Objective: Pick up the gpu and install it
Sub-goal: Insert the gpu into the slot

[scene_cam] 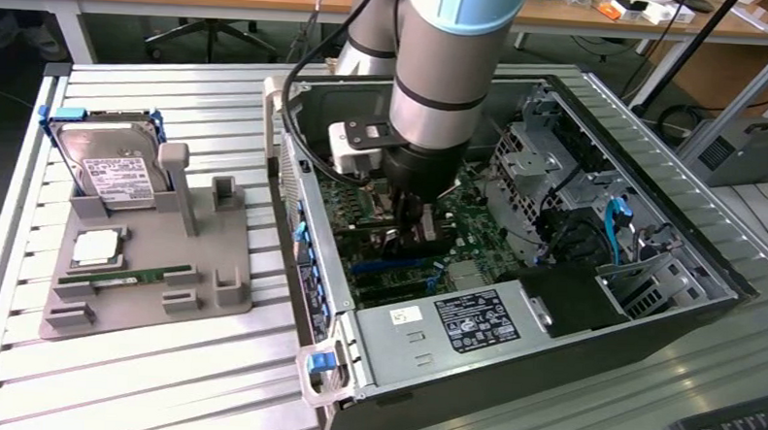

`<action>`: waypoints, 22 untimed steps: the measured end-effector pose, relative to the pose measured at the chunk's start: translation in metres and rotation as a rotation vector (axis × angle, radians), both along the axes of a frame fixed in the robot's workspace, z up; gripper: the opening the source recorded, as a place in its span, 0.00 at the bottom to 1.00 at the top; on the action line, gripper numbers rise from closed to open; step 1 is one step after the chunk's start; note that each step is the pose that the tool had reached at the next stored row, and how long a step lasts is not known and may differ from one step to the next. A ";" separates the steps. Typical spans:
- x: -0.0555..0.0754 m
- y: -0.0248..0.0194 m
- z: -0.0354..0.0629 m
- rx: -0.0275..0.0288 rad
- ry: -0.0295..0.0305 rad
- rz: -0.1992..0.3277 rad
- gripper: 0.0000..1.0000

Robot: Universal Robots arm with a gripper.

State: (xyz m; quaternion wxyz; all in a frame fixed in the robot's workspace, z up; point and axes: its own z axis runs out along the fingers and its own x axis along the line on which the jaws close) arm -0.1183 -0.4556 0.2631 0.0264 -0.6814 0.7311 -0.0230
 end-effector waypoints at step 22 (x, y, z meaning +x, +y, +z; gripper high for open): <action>-0.002 -0.0075 -0.0017 -0.0009 0.0001 0.000 0.27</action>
